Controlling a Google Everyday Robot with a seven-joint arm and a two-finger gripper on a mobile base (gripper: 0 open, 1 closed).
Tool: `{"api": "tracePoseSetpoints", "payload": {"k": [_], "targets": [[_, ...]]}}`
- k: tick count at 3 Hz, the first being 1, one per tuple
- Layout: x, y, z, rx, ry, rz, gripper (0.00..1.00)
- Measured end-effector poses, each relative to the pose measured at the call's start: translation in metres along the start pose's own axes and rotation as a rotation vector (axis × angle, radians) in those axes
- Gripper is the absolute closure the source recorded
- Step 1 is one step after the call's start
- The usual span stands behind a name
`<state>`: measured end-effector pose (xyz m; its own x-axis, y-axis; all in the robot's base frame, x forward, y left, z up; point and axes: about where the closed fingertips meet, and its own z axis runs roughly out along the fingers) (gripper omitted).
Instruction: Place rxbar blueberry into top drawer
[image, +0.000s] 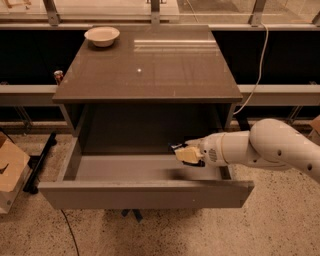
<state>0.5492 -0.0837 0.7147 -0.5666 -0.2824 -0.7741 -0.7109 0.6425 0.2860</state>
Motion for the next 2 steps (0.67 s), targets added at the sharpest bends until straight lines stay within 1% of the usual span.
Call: {"api": "tracePoseSetpoints", "payload": {"k": [1,2], "targets": [[0.015,-0.019,0.023,0.006,0.009,0.032,1.00],[0.026,-0.039,0.047,0.021,0.037,0.058,0.82]]}}
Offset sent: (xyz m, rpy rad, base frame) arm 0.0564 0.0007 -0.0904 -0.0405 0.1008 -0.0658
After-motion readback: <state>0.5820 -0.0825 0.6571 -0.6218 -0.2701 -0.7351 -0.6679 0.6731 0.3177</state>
